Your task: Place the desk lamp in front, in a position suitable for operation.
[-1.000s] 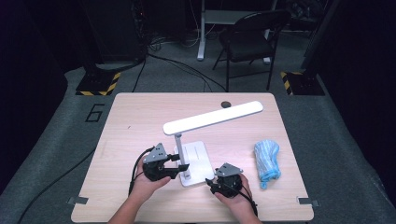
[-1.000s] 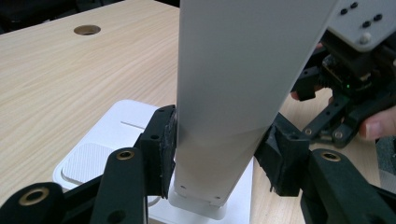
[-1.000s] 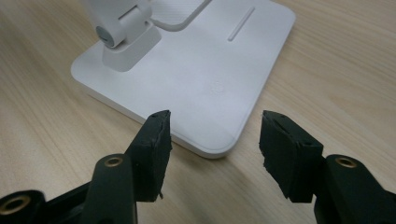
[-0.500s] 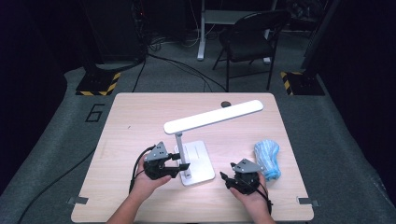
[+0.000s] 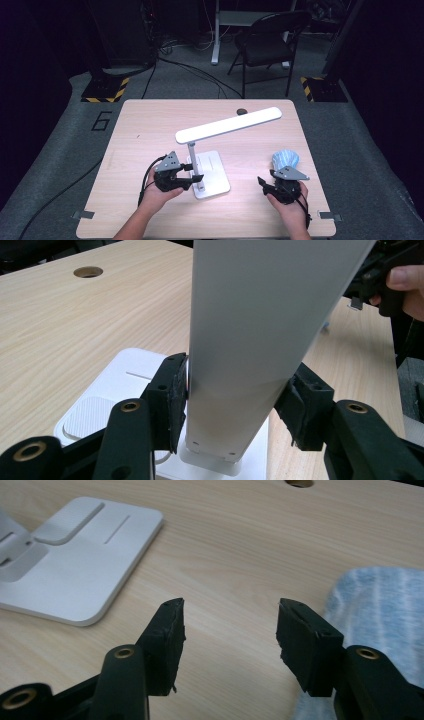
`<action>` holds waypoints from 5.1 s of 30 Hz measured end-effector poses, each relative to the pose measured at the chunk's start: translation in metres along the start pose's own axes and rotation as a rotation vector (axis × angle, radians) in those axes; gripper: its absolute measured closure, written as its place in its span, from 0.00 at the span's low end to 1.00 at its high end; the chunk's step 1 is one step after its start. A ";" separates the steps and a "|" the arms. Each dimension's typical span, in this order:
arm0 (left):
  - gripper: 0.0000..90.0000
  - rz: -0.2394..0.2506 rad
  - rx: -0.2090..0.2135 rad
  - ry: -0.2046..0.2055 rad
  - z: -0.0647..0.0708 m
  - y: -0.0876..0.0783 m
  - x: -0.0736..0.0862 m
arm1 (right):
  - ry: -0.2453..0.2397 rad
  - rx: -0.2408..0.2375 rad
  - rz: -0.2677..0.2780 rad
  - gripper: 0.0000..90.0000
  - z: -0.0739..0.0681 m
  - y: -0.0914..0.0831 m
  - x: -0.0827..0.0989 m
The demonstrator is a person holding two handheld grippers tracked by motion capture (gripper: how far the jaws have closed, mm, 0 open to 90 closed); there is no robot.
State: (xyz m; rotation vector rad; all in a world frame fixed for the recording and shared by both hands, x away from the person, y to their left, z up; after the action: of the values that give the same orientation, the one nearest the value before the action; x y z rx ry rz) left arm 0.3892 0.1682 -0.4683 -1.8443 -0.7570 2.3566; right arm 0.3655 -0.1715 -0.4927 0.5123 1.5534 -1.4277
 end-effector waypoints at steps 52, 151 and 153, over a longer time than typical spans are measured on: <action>0.55 0.054 -0.007 -0.024 0.004 -0.006 -0.012 | 0.110 0.146 -0.118 0.66 0.050 0.016 0.035; 0.56 0.041 0.098 0.036 0.036 -0.001 -0.031 | -0.184 -0.293 -0.147 0.72 -0.114 0.015 0.002; 0.56 0.042 0.098 0.034 0.036 -0.001 -0.030 | -0.206 -0.292 -0.170 0.72 -0.115 0.015 0.002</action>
State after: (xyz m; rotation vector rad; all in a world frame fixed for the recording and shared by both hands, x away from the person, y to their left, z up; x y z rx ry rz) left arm 0.3649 0.1463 -0.4348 -1.8736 -0.5938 2.3353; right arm 0.3364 -0.0617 -0.5151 0.0582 1.6299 -1.3030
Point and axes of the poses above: each handheld gripper's, and its own axes: y roughly forward along the jaws, x roughly out of its underside, z roughly to its right, the point moved 3 cm from there along y, roughly forward along the jaws, and after that the axes turned 10 degrees about x, right-handed, at the moved point
